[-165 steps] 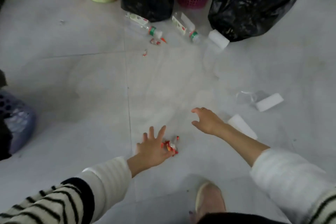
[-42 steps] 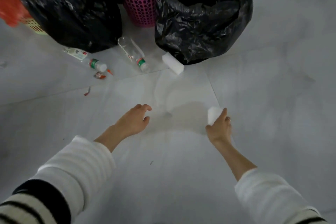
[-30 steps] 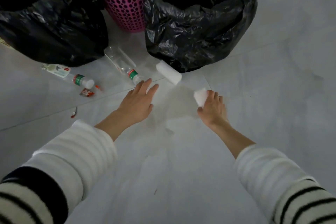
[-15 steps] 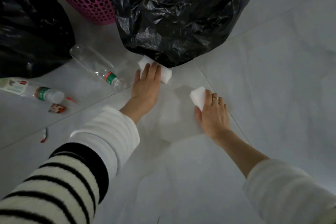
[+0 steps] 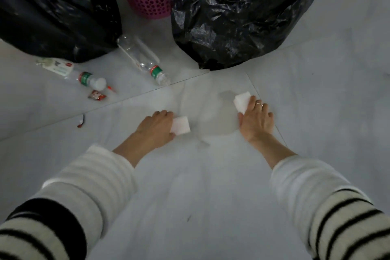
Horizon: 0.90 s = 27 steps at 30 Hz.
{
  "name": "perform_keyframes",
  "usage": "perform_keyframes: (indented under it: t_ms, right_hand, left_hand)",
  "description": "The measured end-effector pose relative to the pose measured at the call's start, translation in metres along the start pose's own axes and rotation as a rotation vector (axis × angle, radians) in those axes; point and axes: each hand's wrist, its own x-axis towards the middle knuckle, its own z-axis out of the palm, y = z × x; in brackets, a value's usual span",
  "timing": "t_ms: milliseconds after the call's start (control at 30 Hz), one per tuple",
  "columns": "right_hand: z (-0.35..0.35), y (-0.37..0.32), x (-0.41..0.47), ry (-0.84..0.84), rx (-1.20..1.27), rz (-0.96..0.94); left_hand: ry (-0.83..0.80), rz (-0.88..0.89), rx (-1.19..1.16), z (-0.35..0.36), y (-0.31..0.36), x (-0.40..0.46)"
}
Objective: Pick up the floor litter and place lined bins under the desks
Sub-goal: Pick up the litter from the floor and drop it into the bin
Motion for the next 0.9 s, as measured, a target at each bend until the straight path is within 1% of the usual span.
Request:
perform_keyframes:
  t_ms: [100, 133, 167, 200, 267, 333, 367, 400, 467, 600, 700, 733, 833, 900]
  right_hand:
    - [-0.006, -0.014, -0.022, -0.069, 0.05, 0.027]
    - [-0.013, -0.033, -0.04, -0.106, 0.072, -0.042]
    - [-0.013, -0.039, -0.047, -0.148, 0.105, -0.07]
    - [-0.018, -0.049, -0.053, -0.195, 0.174, -0.089]
    - [-0.037, -0.087, -0.077, -0.269, 0.342, -0.177]
    - [-0.063, -0.13, -0.101, -0.282, 0.463, -0.254]
    - [-0.075, -0.144, -0.108, -0.283, 0.463, -0.296]
    - [-0.088, -0.171, -0.128, -0.272, 0.427, -0.382]
    - [-0.107, -0.196, -0.145, -0.249, 0.36, -0.496]
    - [-0.14, -0.27, -0.2, -0.264, 0.386, -0.629]
    - [-0.167, -0.363, -0.266, -0.303, 0.405, -0.847]
    - [-0.174, -0.386, -0.281, -0.307, 0.442, -0.897]
    - [-0.185, -0.471, -0.35, -0.358, 0.608, -0.987]
    - [-0.187, -0.516, -0.392, -0.404, 0.706, -1.009]
  left_hand:
    - [0.019, -0.091, -0.181, -0.005, -0.023, -0.034]
    - [0.034, -0.128, -0.239, -0.011, -0.036, -0.063]
    - [0.013, -0.131, -0.273, -0.013, -0.038, -0.071]
    - [0.01, -0.153, -0.312, -0.015, -0.044, -0.079]
    - [0.053, -0.253, -0.429, -0.022, -0.066, -0.116]
    - [0.159, -0.375, -0.573, -0.032, -0.09, -0.155]
    - [0.213, -0.414, -0.635, -0.036, -0.098, -0.164]
    - [0.279, -0.454, -0.683, -0.039, -0.118, -0.191]
    - [0.365, -0.517, -0.724, -0.046, -0.134, -0.213]
    - [0.56, -0.622, -0.77, -0.058, -0.181, -0.285]
    - [0.838, -0.758, -0.762, -0.061, -0.242, -0.371]
    - [0.9, -0.796, -0.747, -0.06, -0.256, -0.392]
    - [1.026, -0.935, -0.735, -0.044, -0.307, -0.475]
    - [1.06, -1.037, -0.752, -0.026, -0.337, -0.52]
